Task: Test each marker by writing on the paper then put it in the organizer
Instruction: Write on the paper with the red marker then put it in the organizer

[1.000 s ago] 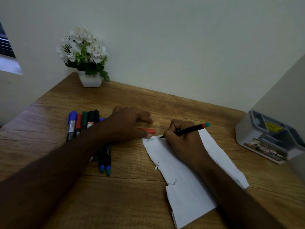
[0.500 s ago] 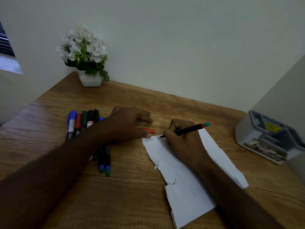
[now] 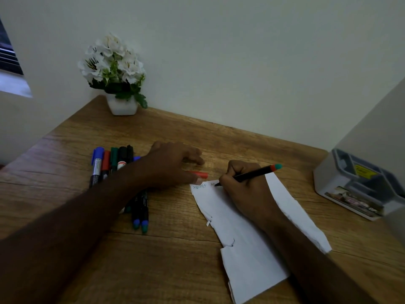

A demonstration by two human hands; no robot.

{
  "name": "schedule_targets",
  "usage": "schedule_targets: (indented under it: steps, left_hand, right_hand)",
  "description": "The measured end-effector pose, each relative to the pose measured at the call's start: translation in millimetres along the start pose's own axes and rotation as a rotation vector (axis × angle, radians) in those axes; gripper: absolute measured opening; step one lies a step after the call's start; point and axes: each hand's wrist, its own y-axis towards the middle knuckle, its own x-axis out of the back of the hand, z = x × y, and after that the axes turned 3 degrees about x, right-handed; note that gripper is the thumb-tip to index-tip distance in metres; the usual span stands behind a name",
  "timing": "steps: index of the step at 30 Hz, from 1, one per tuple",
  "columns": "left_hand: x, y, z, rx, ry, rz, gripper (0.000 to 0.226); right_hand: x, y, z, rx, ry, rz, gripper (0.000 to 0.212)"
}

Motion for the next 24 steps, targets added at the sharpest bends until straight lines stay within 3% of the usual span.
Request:
schedule_targets:
  steps: [6,24]
  left_hand:
    - [0.4,0.5,0.2,0.0,-0.003,-0.002,0.052]
    - [-1.0,1.5,2.6,0.005,0.0,0.006,0.053]
  right_hand:
    - [2.8,-1.4,1.3,-0.011,0.019,-0.079,0.024]
    - [1.6,-0.2,1.7,-0.006,0.03,-0.064,0.028]
